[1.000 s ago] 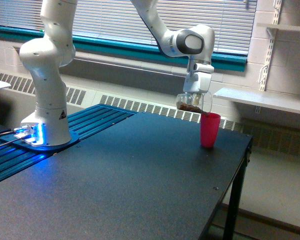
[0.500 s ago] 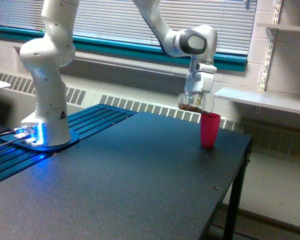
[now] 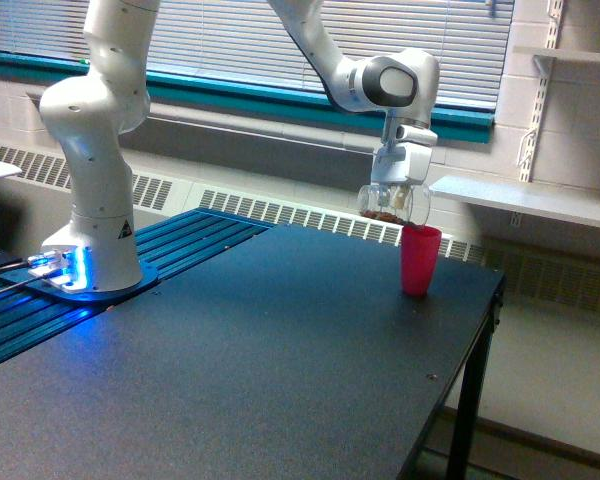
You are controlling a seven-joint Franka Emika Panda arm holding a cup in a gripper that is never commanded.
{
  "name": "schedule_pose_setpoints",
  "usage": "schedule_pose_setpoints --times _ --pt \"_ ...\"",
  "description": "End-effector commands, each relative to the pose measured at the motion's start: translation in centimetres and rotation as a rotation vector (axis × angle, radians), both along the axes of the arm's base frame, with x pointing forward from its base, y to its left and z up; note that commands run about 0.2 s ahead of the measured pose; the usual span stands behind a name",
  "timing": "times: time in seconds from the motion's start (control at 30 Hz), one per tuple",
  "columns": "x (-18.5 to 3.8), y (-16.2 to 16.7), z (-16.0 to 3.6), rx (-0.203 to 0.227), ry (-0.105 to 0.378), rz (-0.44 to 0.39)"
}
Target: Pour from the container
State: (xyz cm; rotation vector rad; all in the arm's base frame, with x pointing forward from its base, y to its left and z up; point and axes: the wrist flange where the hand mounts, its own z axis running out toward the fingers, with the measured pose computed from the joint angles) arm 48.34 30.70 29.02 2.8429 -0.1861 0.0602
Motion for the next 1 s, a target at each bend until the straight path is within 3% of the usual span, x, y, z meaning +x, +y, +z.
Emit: schedule_pose_setpoints --times 0.03,1.0 --pt "0.13 0.47 0.23 -0.003 0.014 0.025" --pt "-0.23 0.8 0.74 -0.006 0.054 0.046"
